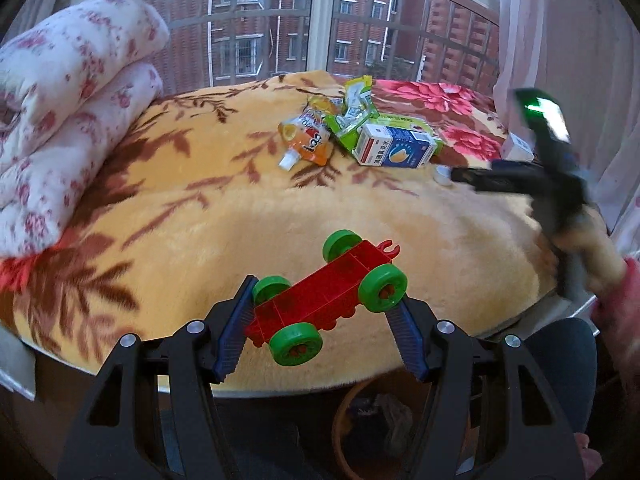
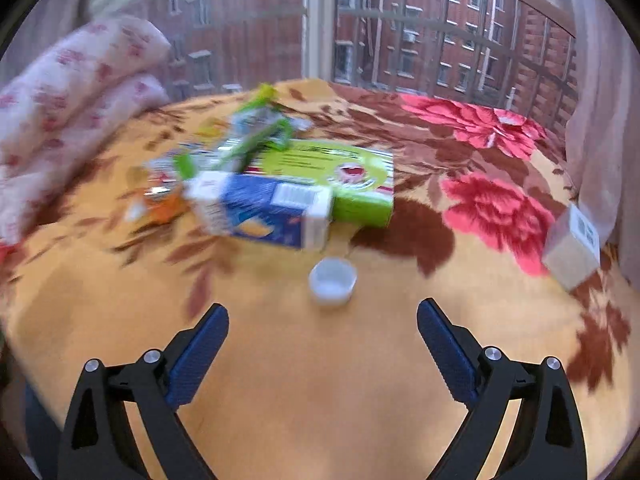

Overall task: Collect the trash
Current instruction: 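Grasp the white bottle cap with the right tool, then carry the toy car and bottle cap over the bucket and release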

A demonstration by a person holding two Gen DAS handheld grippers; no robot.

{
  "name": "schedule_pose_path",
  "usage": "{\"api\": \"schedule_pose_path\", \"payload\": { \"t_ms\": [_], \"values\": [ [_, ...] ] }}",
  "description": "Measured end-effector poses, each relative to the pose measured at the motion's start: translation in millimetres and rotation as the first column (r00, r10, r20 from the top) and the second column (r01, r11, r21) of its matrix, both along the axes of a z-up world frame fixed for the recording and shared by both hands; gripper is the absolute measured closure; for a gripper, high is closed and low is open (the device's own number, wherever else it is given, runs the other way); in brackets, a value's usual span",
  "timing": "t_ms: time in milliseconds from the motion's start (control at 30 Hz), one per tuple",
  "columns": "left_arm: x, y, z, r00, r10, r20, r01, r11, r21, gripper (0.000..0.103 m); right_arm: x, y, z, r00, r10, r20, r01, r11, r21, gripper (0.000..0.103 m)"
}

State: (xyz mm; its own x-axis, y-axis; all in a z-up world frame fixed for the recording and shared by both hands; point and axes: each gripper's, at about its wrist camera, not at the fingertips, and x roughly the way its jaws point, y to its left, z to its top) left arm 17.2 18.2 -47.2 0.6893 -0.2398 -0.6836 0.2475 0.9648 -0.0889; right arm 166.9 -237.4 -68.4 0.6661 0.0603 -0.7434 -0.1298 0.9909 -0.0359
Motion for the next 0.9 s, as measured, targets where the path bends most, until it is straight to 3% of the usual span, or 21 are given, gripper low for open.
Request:
{"api": "schedule_pose_path", "payload": {
  "t_ms": [100, 167, 233, 267, 300, 500, 633, 900],
  "values": [
    [-6, 5, -1, 1.000, 0.010, 0.001, -0.010, 1.000, 0.002, 0.042, 32, 3, -14, 0.998, -0.034, -0.048, 0.033, 0.999, -0.038, 0.027],
    [-8, 7, -2, 1.000, 0.012, -0.006, -0.012, 1.000, -0.007, 0.042, 48, 3, -22, 0.995, -0.050, -0.085, 0.046, 0.998, -0.049, 0.031],
    [-9, 9, -2, 1.000, 0.017, -0.005, -0.017, 1.000, -0.011, 0.042, 55, 6, -31, 0.991, -0.056, -0.120, 0.047, 0.996, -0.074, 0.048],
    [-9, 10, -3, 1.000, 0.017, -0.007, -0.017, 1.000, -0.012, 0.042, 57, 6, -35, 0.989, -0.055, -0.137, 0.045, 0.996, -0.076, 0.066],
    [-10, 10, -3, 1.000, 0.016, -0.007, -0.016, 1.000, -0.014, 0.042, 56, 6, -37, 0.989, -0.050, -0.142, 0.041, 0.997, -0.067, 0.071],
    [-12, 5, -4, 1.000, 0.005, -0.008, -0.005, 1.000, -0.014, 0.042, 41, 8, -33, 0.993, -0.035, -0.109, 0.027, 0.997, -0.073, 0.072],
    [-15, 1, -3, 1.000, -0.006, -0.003, 0.006, 1.000, -0.004, 0.042, 27, 3, -26, 0.996, -0.039, -0.083, 0.036, 0.999, -0.028, 0.071],
    [-21, -5, 0, 1.000, -0.026, 0.003, 0.026, 1.000, 0.001, 0.042, -40, 2, 13, 0.999, 0.039, 0.012, -0.039, 0.998, 0.052, 0.071]
  ]
}}
